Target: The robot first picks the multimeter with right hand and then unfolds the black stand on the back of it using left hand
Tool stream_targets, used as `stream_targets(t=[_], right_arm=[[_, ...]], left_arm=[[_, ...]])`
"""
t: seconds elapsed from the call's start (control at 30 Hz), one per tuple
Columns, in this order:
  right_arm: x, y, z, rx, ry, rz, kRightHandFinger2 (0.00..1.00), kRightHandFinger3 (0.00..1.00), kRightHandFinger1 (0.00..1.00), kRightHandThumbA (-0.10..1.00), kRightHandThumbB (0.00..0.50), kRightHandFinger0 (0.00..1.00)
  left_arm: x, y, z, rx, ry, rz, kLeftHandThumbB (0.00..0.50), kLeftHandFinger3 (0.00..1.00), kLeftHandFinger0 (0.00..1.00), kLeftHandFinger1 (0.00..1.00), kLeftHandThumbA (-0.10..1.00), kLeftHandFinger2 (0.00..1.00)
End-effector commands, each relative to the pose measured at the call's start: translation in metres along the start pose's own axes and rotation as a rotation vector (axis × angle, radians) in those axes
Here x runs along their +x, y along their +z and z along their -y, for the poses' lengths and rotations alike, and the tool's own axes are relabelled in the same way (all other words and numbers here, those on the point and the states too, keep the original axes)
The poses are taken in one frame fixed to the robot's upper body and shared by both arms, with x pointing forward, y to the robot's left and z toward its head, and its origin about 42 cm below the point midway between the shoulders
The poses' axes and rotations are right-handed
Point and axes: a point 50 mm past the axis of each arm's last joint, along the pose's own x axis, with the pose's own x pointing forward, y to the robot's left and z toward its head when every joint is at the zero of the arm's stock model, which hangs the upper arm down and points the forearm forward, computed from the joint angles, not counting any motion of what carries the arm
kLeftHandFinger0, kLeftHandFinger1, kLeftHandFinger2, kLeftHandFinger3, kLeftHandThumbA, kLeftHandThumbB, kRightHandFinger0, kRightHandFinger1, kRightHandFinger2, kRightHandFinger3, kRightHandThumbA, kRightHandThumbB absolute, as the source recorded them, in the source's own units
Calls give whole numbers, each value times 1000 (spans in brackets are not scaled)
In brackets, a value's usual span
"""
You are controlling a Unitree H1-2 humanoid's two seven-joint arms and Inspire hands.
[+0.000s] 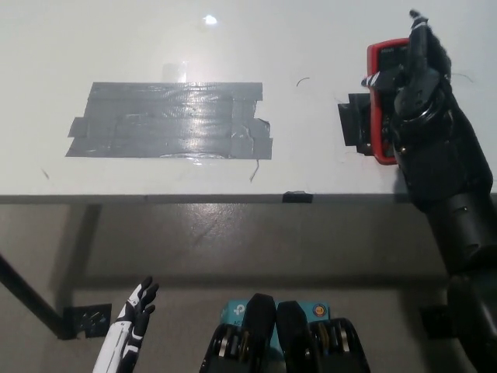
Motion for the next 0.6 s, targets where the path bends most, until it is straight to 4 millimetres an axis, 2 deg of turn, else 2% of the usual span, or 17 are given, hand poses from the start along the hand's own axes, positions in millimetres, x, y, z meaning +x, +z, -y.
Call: stream_targets(t=[0.0, 0.2, 0.3, 0.37, 0.4, 0.43, 0.47, 0.5, 0.53, 0.57], right_arm=[[8, 39, 23, 60, -15, 71, 1000, 1000, 1000, 1000, 374, 1000], [10, 36, 16, 88, 2, 53, 1000, 1000, 1000, 1000, 378, 1000], [11, 31, 13, 75, 7, 40, 1000, 1000, 1000, 1000, 343, 1000], [12, 25, 10, 54, 11, 28, 1000, 1000, 1000, 1000, 351, 1000], [13, 21, 8, 29, -18, -2, 1000, 1000, 1000, 1000, 373, 1000], [15, 17, 7, 13, -32, -24, 1000, 1000, 1000, 862, 339, 1000], [17, 11, 6, 6, -35, -54, 1000, 1000, 1000, 570, 285, 1000], [18, 9, 6, 4, -37, -66, 1000, 1000, 1000, 399, 262, 898], [19, 3, 4, -28, -65, -54, 697, 961, 558, 96, 266, 434], [19, 2, 3, -32, -70, -53, 697, 961, 558, 96, 266, 434]], left_arm=[[3, 9, -5, 23, -13, 50, 176, 1000, 1000, 1000, 1000, 1000], [5, 9, -6, 15, -11, 50, 187, 1000, 1000, 1000, 1000, 1000], [7, 9, -6, 17, -10, 54, 196, 1000, 1000, 1000, 1000, 1000], [7, 10, -6, 14, -10, 58, 194, 1000, 1000, 1000, 1000, 1000], [6, 10, -6, 14, -9, 60, 186, 1000, 1000, 1000, 1000, 1000], [7, 10, -6, 16, -8, 61, 170, 1000, 1000, 1000, 1000, 1000], [6, 11, -6, 15, -7, 60, 172, 1000, 1000, 1000, 1000, 1000], [6, 11, -6, 14, -7, 59, 174, 1000, 1000, 1000, 1000, 1000], [6, 11, -6, 12, -6, 59, 176, 1000, 1000, 1000, 1000, 1000], [6, 11, -6, 11, -5, 59, 176, 1000, 1000, 1000, 1000, 1000]])
